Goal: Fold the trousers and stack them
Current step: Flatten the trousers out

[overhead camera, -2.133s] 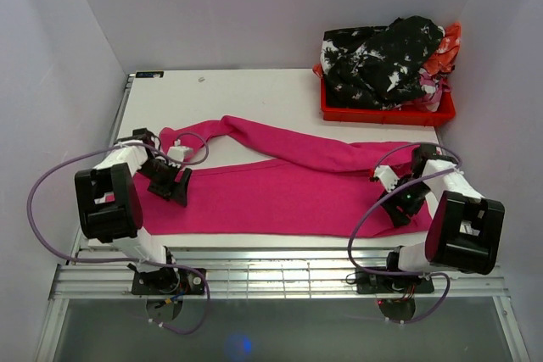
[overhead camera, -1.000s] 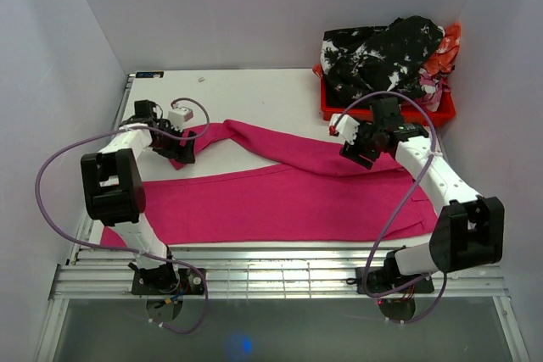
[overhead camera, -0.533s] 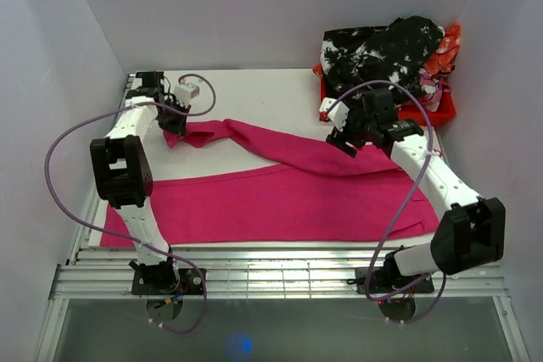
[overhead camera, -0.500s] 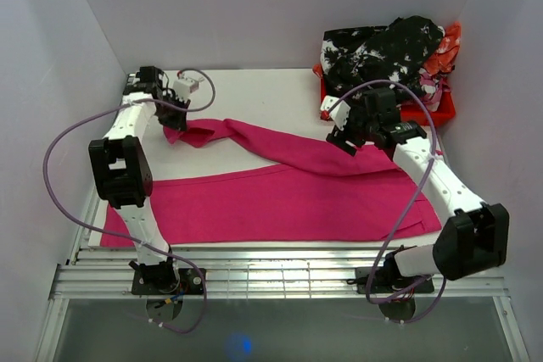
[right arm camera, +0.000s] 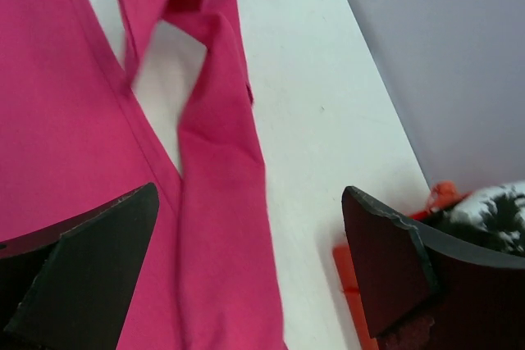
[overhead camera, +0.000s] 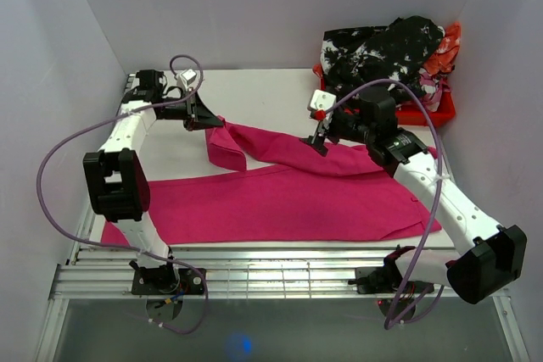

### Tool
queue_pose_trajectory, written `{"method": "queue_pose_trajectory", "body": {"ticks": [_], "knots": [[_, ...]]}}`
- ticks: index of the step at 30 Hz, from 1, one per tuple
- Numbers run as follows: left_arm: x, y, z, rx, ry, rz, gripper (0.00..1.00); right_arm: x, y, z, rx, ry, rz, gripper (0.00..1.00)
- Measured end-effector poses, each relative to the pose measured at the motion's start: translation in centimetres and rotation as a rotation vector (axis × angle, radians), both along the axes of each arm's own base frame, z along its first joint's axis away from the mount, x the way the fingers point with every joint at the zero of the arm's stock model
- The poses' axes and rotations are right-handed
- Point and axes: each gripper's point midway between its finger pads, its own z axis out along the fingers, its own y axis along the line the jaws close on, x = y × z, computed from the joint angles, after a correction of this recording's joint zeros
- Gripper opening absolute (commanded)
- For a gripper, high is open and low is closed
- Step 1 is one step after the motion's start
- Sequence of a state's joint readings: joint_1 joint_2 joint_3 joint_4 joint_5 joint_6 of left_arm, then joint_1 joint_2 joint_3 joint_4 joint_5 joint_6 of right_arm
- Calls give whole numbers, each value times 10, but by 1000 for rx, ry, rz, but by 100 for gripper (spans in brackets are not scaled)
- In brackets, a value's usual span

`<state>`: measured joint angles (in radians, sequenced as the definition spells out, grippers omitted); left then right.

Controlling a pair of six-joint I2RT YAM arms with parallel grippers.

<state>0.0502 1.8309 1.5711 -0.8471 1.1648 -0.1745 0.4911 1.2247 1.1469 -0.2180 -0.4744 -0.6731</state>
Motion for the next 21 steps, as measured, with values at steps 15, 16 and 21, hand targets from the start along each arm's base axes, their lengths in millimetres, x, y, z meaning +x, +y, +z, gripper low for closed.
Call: {"method": "queue_pose_trajectory", "body": {"ticks": [15,16,21], "knots": [[-12,-44,76,-385,126,238,0,4,87,-37,197,271,59,95],[-12,-44,78,-401,134,242,0,3,89,-41,199,276,62,95],[-14,-41,86,-467,139,248,0,-13,110,-44,231,298,136,100]]}}
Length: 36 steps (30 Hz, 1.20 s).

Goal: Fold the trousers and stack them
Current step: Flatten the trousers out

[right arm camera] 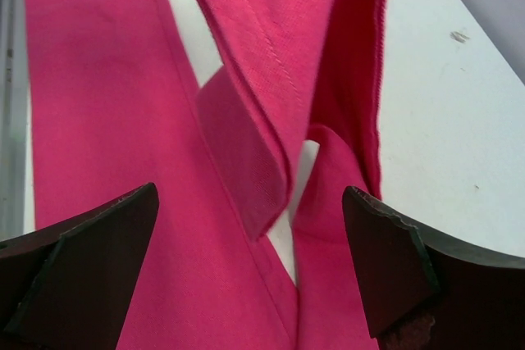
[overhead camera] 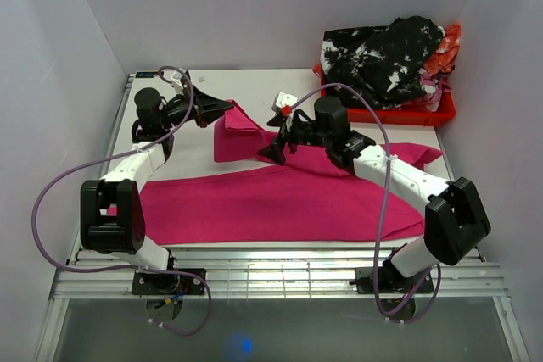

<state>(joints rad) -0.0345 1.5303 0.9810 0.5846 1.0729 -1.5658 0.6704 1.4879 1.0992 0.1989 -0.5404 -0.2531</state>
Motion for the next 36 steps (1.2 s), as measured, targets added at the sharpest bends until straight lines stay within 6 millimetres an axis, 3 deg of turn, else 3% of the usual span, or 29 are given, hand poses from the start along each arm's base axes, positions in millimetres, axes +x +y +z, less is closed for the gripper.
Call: {"method": "queue_pose_trajectory", "body": {"ticks": [2,8,10,12,15,16,19,20,22,25,27,29,33,36], "knots": [[-2,0,2,-16,-2,-2,0,-7,10,-2,10,9,32,100],[-5,2,12,-57,-21,-4,0,-12,34,-32,-4,70,75,72],[-5,4,15,-64,-32,-2,0,-7,38,-43,-17,91,65,47],[-6,9,17,-65,-42,4,0,-3,38,-50,-29,99,54,8],[-4,26,16,-57,-53,35,0,1,34,-46,-30,91,31,8],[-4,33,14,-54,-51,45,18,3,32,-43,-27,82,24,8],[-8,44,8,-34,-73,54,44,2,26,-22,-17,43,22,8],[-9,48,7,-22,-93,50,65,1,24,-14,-18,28,24,8],[-12,56,3,23,-149,47,86,-1,20,2,-27,-5,30,8],[-9,80,1,164,-319,72,96,1,18,23,-60,-48,42,8],[0,97,20,312,-520,128,98,2,17,35,-92,-62,50,8],[-2,101,49,484,-779,186,98,5,17,40,-118,-59,57,8],[-67,72,97,758,-1386,160,98,3,17,27,-182,-1,78,8],[-119,59,105,912,-1825,113,98,-6,15,5,-236,74,114,8]]}}
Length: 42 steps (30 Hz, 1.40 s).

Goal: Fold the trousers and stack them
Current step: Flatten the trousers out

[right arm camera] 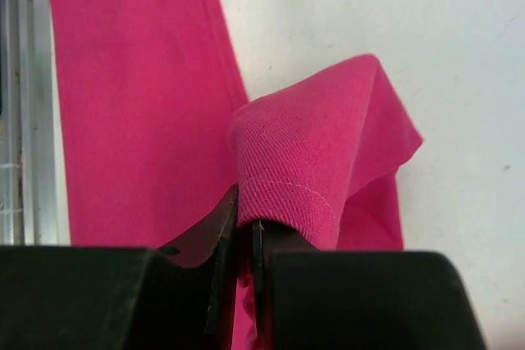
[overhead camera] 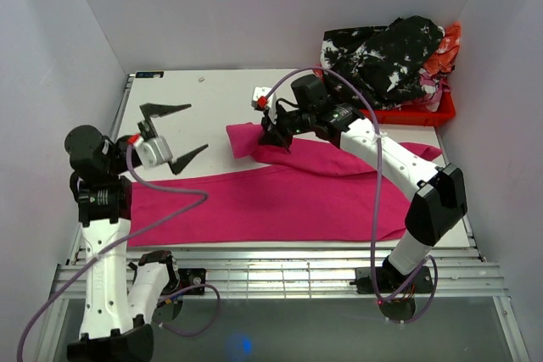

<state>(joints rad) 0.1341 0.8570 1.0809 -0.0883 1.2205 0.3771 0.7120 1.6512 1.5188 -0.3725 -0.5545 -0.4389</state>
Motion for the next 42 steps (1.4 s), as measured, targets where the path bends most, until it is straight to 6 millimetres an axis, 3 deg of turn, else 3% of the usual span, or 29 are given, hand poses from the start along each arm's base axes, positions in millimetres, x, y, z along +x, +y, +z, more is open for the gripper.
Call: {"method": "queue_pose_trajectory", "body": {"ticks": [2,4,8,11,17,23,27,28,29,31,32,33,34,37,40,42], "knots": [[-16,-3,-8,86,-138,-23,98,-7,0,-9,-25,37,20,8],[-16,-6,-30,144,-187,-57,97,-16,0,-13,-34,62,45,8],[-6,-13,-89,207,-170,-118,95,-36,5,-15,-38,78,128,8],[-11,-24,-127,261,-199,-182,94,-52,6,-19,-53,85,196,8],[-25,-54,-144,350,-382,-317,96,-75,10,-13,-75,48,306,8],[-24,-82,-165,409,-431,-413,94,-97,21,-1,-80,-38,408,8],[-16,-97,-176,446,-418,-419,82,-106,21,-4,-102,-62,443,8],[-13,-101,-178,457,-413,-411,65,-106,21,-5,-107,-67,444,8],[-10,-104,-180,464,-399,-398,55,-106,21,-5,-111,-74,445,10],[-2,-108,-181,477,-382,-363,29,-104,19,-4,-120,-87,436,15],[1,-108,-182,481,-367,-346,9,-102,18,-4,-125,-92,423,23],[3,-107,-185,486,-339,-328,0,-98,16,-1,-129,-99,400,26],[7,-106,-185,490,-324,-306,0,-93,13,2,-128,-102,375,31],[15,-101,-179,487,-299,-239,0,-73,-4,12,-116,-89,279,72],[16,-95,-170,462,-281,-178,0,-25,-52,21,-103,-85,79,76],[15,-91,-165,433,-254,-137,0,11,-100,22,-105,-78,-86,65]]}}
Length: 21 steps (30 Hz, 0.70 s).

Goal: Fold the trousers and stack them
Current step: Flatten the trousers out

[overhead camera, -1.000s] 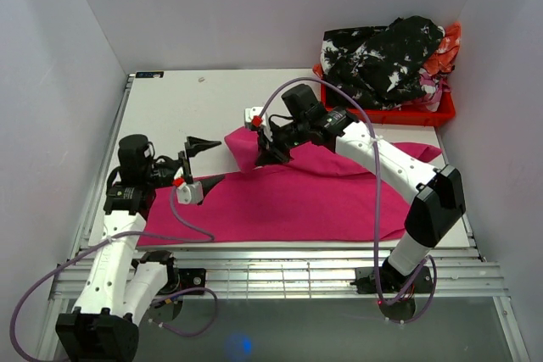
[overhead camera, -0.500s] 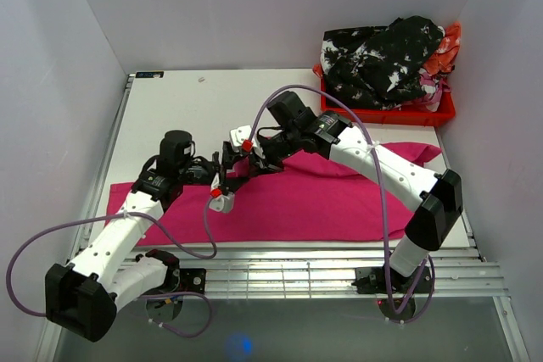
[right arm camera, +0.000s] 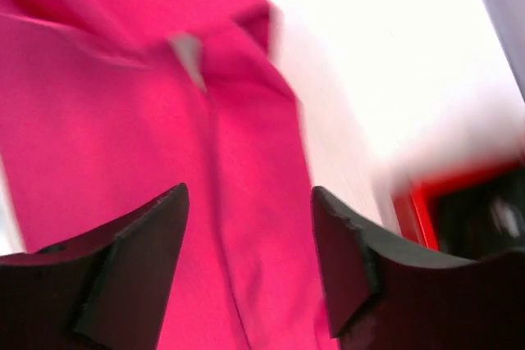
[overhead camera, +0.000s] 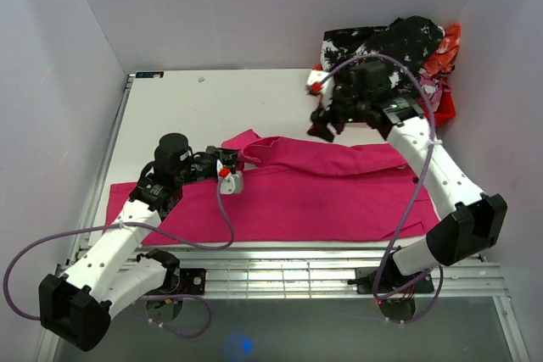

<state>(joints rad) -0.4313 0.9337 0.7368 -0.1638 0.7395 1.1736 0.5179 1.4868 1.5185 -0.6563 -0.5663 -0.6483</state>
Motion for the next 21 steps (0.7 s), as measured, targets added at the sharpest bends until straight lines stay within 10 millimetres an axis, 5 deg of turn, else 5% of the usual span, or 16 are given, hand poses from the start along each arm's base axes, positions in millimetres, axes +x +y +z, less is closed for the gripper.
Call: {"method": "queue_pose_trajectory", "body": {"ticks": [4,7,11,14,17,21], "knots": [[18,8,11,-116,144,179,0,45,-110,-19,-53,-19,-314,37],[53,20,23,-235,295,395,0,28,-174,-66,-173,10,-445,27],[116,58,50,-469,502,746,0,-16,-228,-146,-349,110,-516,24],[166,111,73,-691,619,1021,0,-41,-256,-195,-463,199,-559,24],[203,175,77,-886,703,1268,0,-50,-275,-223,-551,244,-593,24],[226,263,38,-1055,806,1562,0,-50,-295,-248,-641,289,-627,23]]}}
